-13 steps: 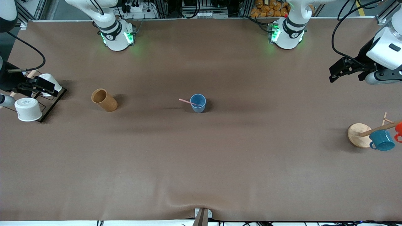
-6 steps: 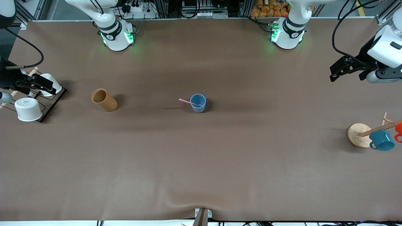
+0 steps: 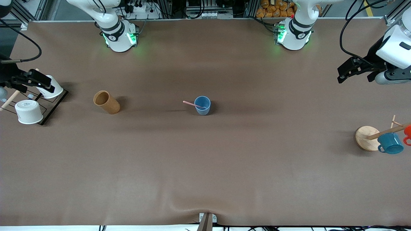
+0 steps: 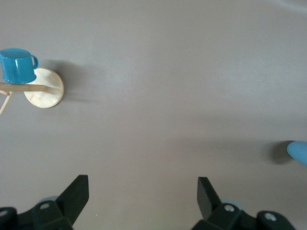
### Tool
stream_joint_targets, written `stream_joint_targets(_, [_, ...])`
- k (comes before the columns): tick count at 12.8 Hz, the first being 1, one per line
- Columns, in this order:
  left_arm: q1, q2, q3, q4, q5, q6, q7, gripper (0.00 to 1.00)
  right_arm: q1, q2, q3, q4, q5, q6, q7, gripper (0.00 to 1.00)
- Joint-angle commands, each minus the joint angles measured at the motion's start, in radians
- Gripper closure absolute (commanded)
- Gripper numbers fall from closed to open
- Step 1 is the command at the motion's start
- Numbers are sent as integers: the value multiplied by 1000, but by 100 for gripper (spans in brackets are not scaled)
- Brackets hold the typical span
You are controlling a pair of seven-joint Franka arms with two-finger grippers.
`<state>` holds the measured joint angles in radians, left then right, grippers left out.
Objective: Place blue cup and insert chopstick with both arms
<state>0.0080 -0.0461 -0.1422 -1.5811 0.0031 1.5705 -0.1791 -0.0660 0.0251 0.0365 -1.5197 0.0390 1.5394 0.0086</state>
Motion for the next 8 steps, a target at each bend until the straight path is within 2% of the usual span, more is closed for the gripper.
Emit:
stream_joint_targets(1, [7,-23,-7,-8,-18,-12,18,0,5,10,-23,33,2,-22,-4,0])
stream_joint_targets(8, [12,-8,-2,33,-21,-21,38,0,21,10,-26,35,-14,-12,-7,0])
